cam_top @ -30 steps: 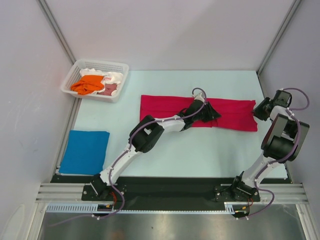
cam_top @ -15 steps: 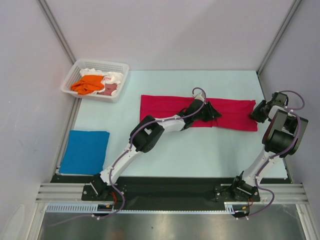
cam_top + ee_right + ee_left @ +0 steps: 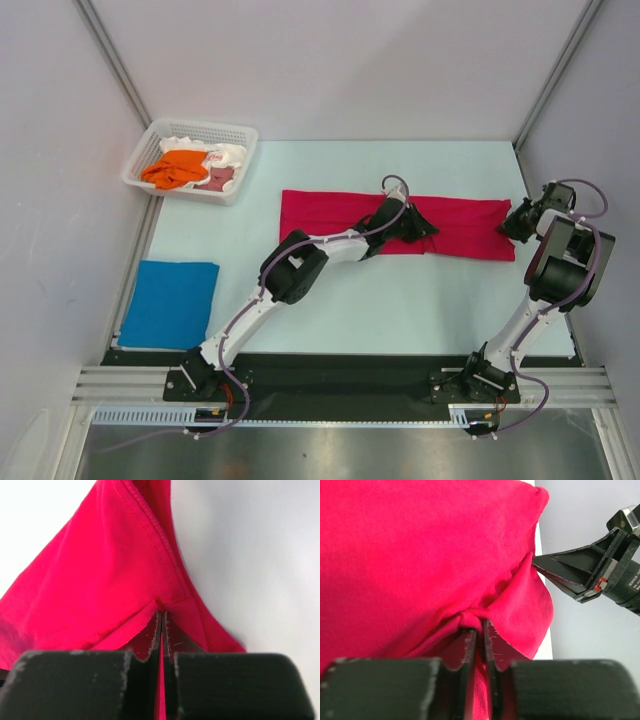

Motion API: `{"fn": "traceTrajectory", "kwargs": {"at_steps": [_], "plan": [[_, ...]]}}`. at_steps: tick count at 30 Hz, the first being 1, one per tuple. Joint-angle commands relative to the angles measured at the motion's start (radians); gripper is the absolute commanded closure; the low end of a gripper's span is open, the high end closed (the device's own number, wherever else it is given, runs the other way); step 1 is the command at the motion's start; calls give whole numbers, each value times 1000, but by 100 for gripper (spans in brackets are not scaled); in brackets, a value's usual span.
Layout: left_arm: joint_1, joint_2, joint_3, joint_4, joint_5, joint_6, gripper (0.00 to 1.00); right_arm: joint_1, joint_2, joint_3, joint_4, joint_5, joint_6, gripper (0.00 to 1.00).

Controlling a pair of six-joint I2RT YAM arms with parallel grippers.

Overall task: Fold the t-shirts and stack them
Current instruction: Fold the tshirt

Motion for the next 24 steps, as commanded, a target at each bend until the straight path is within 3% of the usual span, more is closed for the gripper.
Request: {"fn": "traceTrajectory", "kwargs": {"at_steps": [1, 9, 24], "plan": [[11, 1, 49, 17, 1, 9, 87, 1, -18, 46, 19, 2, 10, 100], [13, -13, 46, 27, 9, 2, 90, -7, -1, 88, 13, -4, 11, 100], [30, 18, 74, 47, 21, -41, 80, -7, 97, 147, 33, -21, 30, 100]]}}
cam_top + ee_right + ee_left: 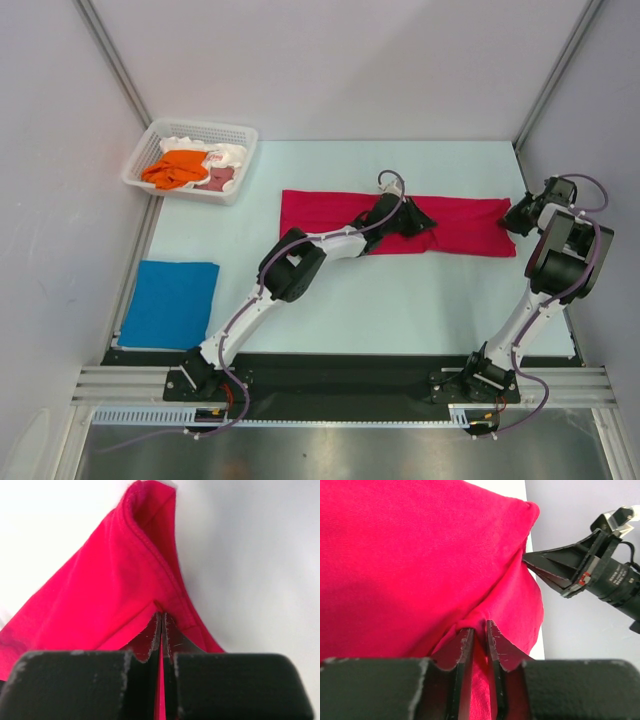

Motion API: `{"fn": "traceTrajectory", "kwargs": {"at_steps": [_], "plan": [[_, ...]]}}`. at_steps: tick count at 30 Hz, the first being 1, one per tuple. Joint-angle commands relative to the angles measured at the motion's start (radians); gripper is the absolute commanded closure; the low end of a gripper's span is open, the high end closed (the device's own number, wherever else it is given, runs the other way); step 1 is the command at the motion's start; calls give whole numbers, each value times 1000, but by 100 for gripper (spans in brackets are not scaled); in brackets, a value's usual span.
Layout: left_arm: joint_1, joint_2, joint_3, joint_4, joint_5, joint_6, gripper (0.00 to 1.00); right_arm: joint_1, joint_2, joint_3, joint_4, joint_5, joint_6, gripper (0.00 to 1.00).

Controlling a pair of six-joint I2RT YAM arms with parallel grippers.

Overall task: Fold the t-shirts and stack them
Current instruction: Fold the tshirt

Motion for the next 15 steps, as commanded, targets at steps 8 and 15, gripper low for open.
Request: {"fn": "traceTrajectory", "kwargs": {"at_steps": [8, 15], "plan": [[9, 7, 77, -38, 39, 10, 62, -5, 14, 76, -23, 8, 7, 93], [17, -162, -108, -98, 60, 129, 55, 16, -69, 160, -218, 206, -12, 76]]}}
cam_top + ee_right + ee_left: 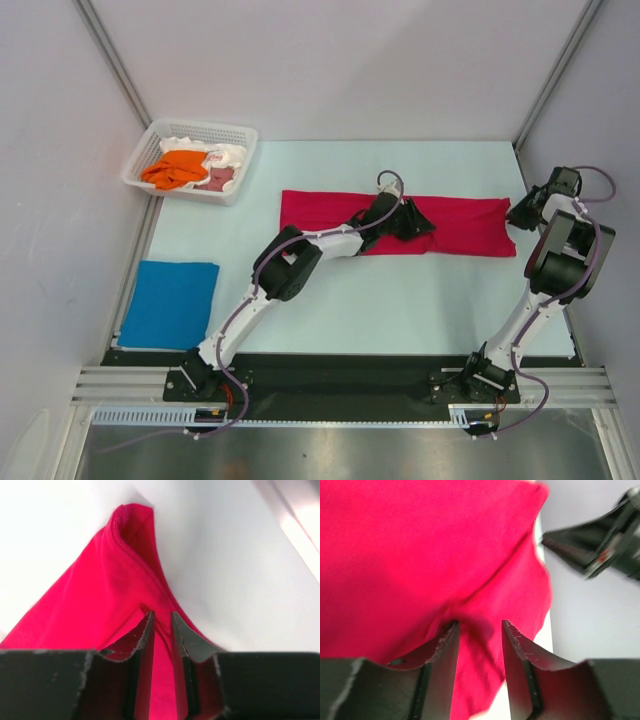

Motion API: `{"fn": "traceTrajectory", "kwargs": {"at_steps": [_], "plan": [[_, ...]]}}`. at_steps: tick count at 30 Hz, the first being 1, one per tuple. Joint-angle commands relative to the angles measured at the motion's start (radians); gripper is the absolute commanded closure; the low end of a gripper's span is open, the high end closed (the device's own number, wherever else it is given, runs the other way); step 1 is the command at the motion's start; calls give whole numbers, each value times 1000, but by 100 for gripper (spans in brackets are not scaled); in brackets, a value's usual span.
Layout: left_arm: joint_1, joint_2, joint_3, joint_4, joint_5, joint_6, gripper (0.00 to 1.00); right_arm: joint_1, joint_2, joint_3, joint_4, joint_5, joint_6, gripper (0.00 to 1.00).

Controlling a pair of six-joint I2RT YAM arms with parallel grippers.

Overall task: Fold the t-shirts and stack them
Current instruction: Fold the tshirt

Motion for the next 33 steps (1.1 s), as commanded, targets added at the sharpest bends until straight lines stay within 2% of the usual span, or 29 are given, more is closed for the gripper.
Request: {"fn": "traceTrajectory", "kwargs": {"at_steps": [1, 2, 3, 7, 13, 15, 17, 18, 19, 25, 26, 33], "plan": [[14, -163, -113, -53, 34, 113, 54, 16, -111, 63, -118, 141, -22, 76], [14, -232, -190, -38, 37, 140, 53, 19, -128, 53, -140, 158, -29, 74], [14, -258, -223, -13, 42, 154, 48, 22, -143, 46, -148, 187, -34, 73], [14, -365, -323, -18, 73, 197, 48, 66, -232, -22, -163, 218, -42, 72], [33, -533, -482, -65, 91, 272, 48, 85, -379, -229, -94, 133, 62, 71], [49, -589, -570, -80, 93, 309, 47, 54, -464, -309, -8, 77, 141, 66], [79, -733, -683, -91, 79, 335, 44, 14, -525, -461, 135, -26, 237, 57], [89, -734, -720, -91, 79, 341, 43, 7, -531, -507, 174, -42, 266, 56], [114, -799, -757, -91, 76, 345, 43, 2, -534, -560, 203, -51, 286, 56], [198, -1040, -995, -159, 73, 400, 40, -7, -511, -694, 406, -77, 397, 54], [206, -1097, -1048, -169, 71, 410, 39, -7, -507, -719, 447, -74, 406, 50], [254, -1330, -1234, -258, 68, 506, 34, -13, -419, -737, 530, -79, 452, 49]]}}
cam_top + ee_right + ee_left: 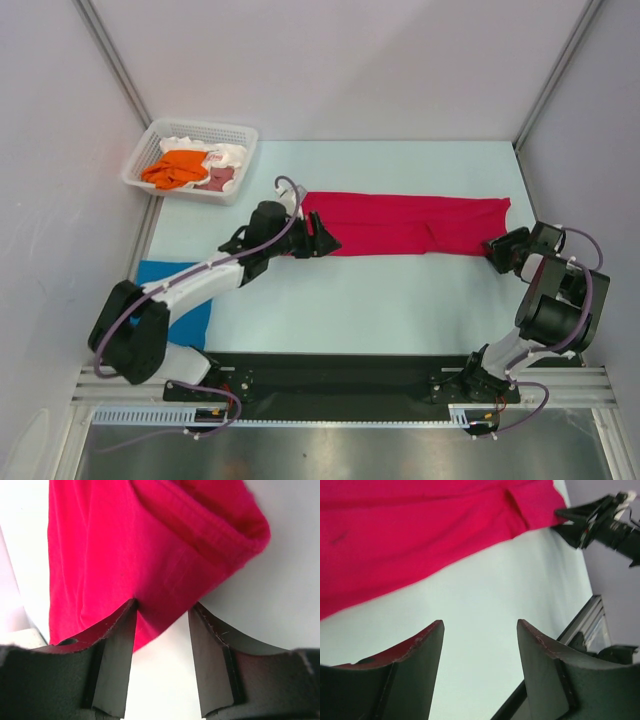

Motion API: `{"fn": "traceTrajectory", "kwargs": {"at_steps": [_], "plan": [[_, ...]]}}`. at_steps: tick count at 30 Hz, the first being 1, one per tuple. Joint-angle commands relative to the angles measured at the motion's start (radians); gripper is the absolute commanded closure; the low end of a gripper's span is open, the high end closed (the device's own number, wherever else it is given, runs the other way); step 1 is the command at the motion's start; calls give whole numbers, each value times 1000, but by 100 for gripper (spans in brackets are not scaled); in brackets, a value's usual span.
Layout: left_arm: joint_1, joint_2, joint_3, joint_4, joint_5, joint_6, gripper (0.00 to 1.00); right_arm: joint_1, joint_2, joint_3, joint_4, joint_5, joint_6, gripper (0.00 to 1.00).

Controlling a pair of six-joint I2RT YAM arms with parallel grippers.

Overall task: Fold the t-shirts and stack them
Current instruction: Fold the tshirt

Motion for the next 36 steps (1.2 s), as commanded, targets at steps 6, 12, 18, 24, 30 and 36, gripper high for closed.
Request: {"fn": "traceTrajectory", "kwargs": {"at_steps": [6, 12, 18, 24, 30, 36], "plan": [[57, -243, -191, -89, 12, 81, 33, -11, 120, 10, 162, 18, 54, 56], [65, -311, -234, -144, -11, 91, 32, -6, 225, 162, 134, 77, -4, 76], [63, -308, -277, -138, -18, 83, 30, 32, 406, 434, 74, 133, -72, 78], [62, -242, -259, -156, -69, 94, 27, 69, 509, 675, -85, 185, -147, 62], [53, -211, -262, -150, -78, 46, 27, 77, 373, 668, -234, 257, -224, 39], [16, -257, -277, -133, -115, 35, 28, 95, 162, 500, -278, 295, -260, 38]]}}
